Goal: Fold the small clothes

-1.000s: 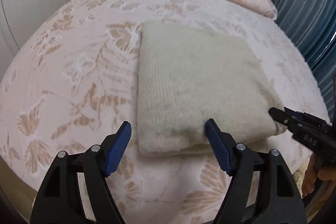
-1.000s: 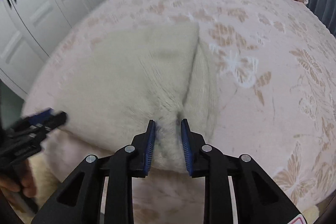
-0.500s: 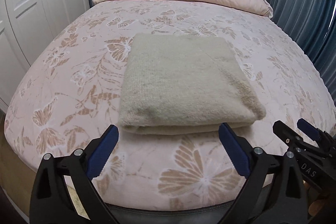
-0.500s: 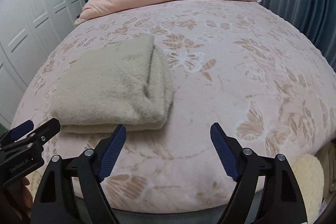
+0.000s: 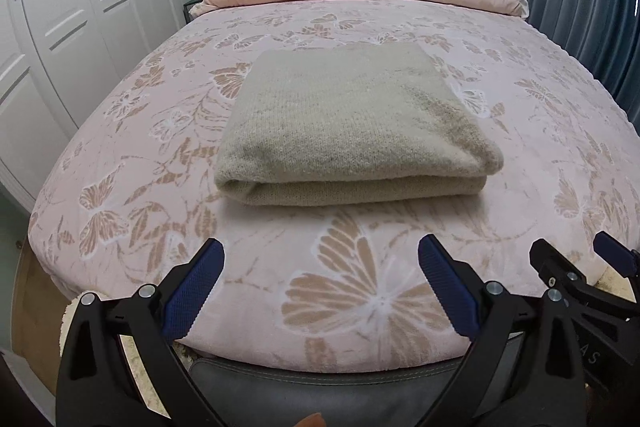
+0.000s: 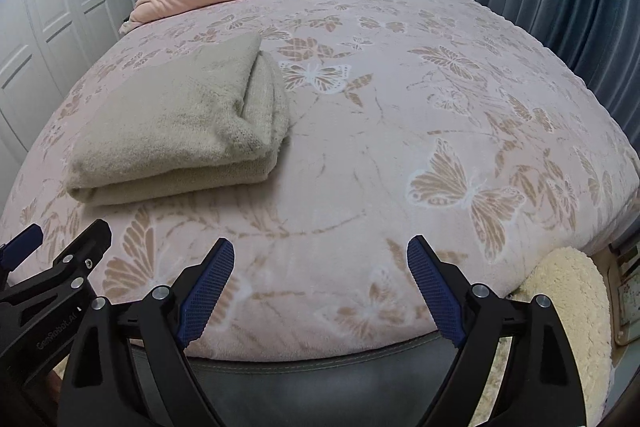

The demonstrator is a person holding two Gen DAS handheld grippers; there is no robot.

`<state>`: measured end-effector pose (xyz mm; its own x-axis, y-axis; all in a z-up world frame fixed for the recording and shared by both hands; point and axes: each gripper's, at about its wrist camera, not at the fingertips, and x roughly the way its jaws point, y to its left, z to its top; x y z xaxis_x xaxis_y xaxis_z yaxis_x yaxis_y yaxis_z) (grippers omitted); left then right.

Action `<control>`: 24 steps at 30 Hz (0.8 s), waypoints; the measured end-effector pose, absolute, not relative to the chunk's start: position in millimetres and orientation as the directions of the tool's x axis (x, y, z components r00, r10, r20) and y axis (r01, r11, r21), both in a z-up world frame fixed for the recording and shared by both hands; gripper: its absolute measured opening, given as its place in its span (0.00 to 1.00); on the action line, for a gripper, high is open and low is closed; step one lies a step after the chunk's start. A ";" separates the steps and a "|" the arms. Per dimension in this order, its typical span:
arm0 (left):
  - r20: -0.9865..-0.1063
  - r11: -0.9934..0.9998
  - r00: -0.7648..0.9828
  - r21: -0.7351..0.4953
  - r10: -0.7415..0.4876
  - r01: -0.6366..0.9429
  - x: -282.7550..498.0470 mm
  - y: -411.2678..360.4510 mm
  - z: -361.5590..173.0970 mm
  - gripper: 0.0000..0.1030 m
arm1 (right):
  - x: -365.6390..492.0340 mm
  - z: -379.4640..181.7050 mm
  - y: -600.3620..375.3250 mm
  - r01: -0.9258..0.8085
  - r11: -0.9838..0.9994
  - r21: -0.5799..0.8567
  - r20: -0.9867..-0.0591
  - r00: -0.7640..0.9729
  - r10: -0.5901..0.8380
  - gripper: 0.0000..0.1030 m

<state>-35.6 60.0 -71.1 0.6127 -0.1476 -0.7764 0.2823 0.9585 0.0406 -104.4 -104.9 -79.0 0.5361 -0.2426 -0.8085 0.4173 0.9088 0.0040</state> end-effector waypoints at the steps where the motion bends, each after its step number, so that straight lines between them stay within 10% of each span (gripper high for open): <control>1: -0.776 0.960 0.614 0.037 -0.147 0.276 -36.6 61.7 -70.3 0.93 | -105.2 -77.3 -104.0 0.413 0.911 0.006 -0.806 0.541 -0.240 0.84; 24: -0.734 0.971 0.675 0.098 -0.078 0.219 -52.1 65.6 -56.0 0.92 | -115.1 -67.3 -91.0 0.406 0.914 0.015 -0.795 0.559 -0.235 0.84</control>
<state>-52.1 65.6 -56.0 0.6746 -0.0783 -0.7341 0.2192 0.9707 0.0980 -115.1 -91.0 -67.3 0.5591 -0.2352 -0.7950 0.4061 0.9137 0.0153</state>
